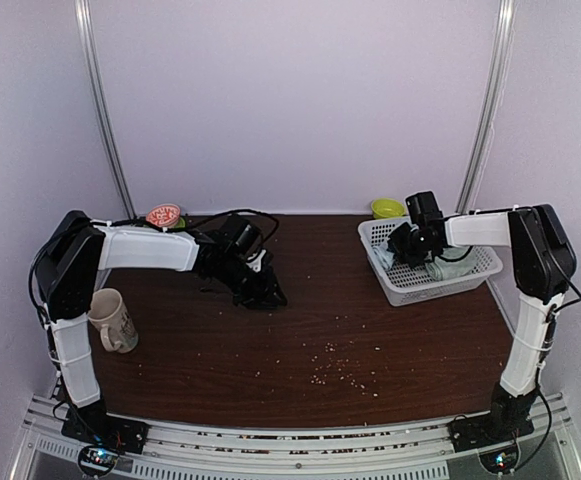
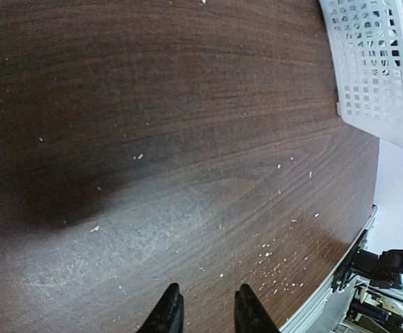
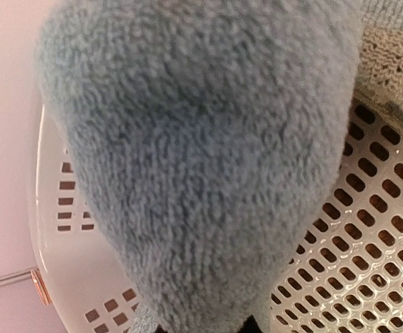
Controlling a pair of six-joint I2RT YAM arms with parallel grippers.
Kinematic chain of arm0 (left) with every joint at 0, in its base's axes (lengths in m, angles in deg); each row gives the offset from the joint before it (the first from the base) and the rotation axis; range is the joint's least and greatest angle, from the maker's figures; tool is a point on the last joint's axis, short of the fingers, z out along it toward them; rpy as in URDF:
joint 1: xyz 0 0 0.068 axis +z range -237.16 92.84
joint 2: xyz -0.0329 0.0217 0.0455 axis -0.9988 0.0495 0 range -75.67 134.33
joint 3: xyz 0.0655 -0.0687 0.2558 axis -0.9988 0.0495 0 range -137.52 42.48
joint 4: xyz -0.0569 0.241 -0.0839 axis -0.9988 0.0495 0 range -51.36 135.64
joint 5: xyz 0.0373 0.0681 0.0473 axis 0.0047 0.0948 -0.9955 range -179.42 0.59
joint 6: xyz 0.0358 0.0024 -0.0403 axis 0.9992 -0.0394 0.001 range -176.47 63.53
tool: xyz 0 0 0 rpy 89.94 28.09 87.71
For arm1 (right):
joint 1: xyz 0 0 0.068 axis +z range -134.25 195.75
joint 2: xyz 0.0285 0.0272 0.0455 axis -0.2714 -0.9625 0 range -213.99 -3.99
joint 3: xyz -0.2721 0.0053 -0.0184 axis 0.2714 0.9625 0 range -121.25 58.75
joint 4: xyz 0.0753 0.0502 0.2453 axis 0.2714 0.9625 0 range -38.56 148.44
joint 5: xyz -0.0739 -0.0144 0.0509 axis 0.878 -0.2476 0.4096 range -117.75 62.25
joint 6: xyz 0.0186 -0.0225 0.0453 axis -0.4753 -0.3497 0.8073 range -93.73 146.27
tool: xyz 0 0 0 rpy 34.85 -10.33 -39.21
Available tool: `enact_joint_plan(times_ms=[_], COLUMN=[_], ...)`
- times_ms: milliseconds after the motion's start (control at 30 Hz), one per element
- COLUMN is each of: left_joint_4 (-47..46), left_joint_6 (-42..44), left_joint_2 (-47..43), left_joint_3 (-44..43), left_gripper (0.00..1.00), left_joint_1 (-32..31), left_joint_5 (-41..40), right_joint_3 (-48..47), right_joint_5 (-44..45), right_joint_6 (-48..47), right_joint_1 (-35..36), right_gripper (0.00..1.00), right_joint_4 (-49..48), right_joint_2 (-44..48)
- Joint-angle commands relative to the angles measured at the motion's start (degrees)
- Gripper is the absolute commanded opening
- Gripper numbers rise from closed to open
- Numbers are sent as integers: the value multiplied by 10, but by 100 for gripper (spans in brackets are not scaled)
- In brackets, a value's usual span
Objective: Roll the towels
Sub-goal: Place the towel in the bin.
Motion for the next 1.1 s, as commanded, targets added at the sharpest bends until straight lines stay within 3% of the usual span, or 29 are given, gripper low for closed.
enact_joint_plan(times_ms=[0,433,700,1067], left_joint_4=[-5,-4,-6,-1], left_joint_6=[-2,0,-1,2], left_joint_2=[4,-4,-4,15], left_joint_3=[-5,-2,1,-15], left_gripper=[25,25,25,25], left_joint_1=[-4,-7,-8,-7], left_joint_5=[6,5,3,8], right_joint_3=[15,94,79,-4], right_joint_5=[1,144,191,174], right_joint_6=[39,192,249,257], right_joint_1=[-1,19,24,43], right_gripper=[3,0,0,0], right_joint_4=[-43,-119,-110,-52], right_joint_2=[0,94,70,-16])
